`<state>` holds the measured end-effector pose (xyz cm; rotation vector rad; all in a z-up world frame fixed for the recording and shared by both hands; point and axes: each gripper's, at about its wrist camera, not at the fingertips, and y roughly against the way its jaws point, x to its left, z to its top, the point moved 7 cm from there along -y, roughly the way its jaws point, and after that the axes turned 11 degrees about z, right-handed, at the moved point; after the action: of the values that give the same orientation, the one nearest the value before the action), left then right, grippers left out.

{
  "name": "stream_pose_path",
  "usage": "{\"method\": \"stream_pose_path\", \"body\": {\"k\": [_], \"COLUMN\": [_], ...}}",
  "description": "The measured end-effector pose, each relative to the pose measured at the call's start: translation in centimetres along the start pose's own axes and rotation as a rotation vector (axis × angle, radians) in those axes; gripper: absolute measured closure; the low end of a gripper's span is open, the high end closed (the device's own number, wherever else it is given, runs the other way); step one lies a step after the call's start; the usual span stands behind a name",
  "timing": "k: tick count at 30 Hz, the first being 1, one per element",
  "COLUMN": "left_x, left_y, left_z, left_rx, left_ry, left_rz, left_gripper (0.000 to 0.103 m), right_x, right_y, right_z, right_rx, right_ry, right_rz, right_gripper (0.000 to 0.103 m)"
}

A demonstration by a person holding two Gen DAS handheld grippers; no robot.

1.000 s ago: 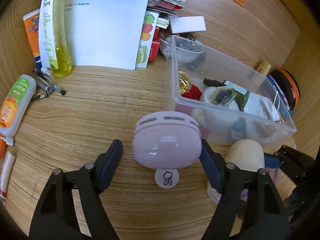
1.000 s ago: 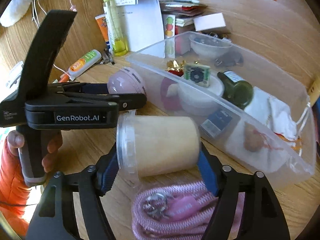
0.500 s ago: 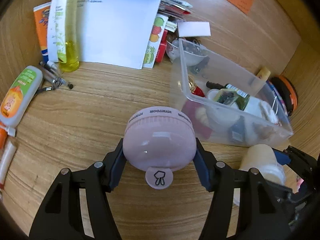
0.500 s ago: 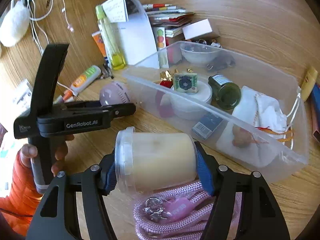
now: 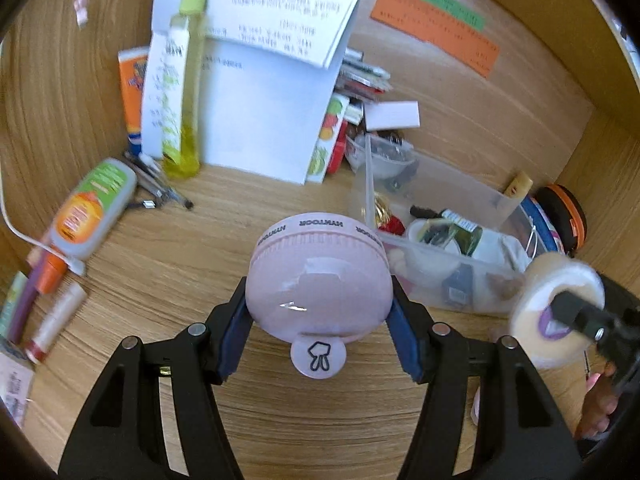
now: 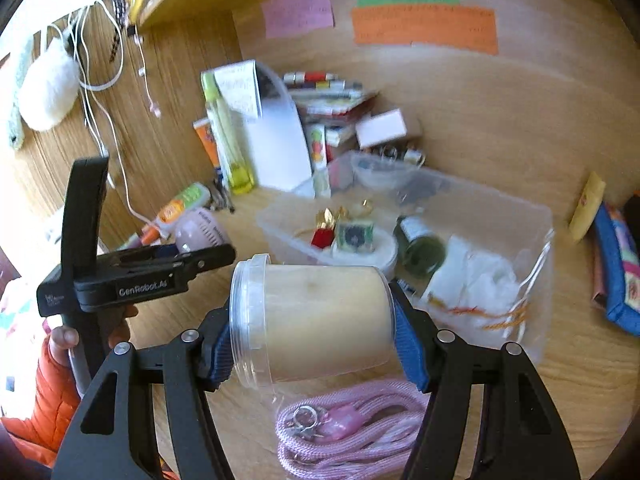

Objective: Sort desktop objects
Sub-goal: 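Carry the pink brush and beige jar up over the clear bin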

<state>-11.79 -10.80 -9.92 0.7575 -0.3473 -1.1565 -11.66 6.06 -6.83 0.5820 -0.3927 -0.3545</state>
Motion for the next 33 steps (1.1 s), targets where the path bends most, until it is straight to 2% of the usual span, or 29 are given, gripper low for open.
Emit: {"method": "stream_pose_path", "body": {"k": [7,15,21,30,33], "left_x": [-0.4,-3.8,-7.0,-11.0,-11.5], "left_y": [1.8,2.2,1.2,-3.5,-5.7], "left_z": [2.1,5.2,6.7,7.8,8.1], "left_rx": [-0.064,-0.099,-0.088,-0.022,0.01], "left_ry": [-0.023,-0.089,-0.126,-0.194,-0.2], "left_rz": [0.009,-0.045,-0.116,-0.131,-0.104], "left_gripper": [0.041,0.041,0.041,0.041,0.041], "right_x": [-1.8,-5.5,-8.9,-12.6,-13.5], "right_y": [2.3,3.1,2.9,0.2,-1.5], "right_z": [2.3,4.3,5.3,6.0,5.7], "right_rx": [-0.079,-0.12,-0.123,-0.085,-0.047], "right_ry": [0.0,-0.03,-0.059,-0.118,-0.138], "right_rz": [-0.062,-0.133,-0.206,-0.23,-0.239], "right_gripper": [0.04,0.04,0.04,0.04,0.04]}}
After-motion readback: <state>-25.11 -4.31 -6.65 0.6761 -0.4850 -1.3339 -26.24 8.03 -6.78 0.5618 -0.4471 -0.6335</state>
